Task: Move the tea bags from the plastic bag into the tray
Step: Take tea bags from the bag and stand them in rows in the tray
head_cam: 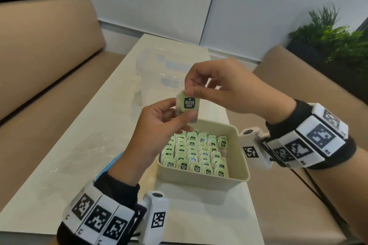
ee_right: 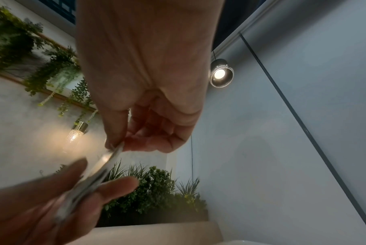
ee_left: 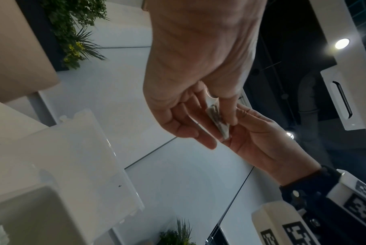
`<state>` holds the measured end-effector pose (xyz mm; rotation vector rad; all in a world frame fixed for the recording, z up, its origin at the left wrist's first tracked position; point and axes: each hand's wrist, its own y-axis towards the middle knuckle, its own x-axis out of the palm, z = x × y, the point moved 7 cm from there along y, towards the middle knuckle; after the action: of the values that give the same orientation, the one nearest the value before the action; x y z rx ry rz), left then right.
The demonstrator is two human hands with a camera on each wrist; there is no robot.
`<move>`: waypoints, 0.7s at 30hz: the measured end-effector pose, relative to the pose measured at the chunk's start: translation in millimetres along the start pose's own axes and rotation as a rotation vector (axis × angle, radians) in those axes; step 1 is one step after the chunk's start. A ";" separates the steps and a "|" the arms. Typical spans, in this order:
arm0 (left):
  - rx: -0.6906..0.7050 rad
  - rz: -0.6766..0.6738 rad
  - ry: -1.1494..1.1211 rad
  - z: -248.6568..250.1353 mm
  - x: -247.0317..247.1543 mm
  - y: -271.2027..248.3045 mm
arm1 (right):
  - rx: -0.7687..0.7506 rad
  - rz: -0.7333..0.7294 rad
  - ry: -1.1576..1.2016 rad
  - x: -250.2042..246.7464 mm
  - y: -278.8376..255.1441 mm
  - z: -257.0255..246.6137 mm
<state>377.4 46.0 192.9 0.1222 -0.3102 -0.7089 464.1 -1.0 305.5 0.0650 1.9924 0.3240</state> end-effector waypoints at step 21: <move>-0.031 0.260 0.137 -40.7 -101.5 -17.2 | 0.611 -0.803 -0.505 101.5 -81.3 195.6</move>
<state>307.2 99.9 126.4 0.0979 -0.1798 -0.4445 603.5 -21.2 117.6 -0.2418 1.4027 -0.7508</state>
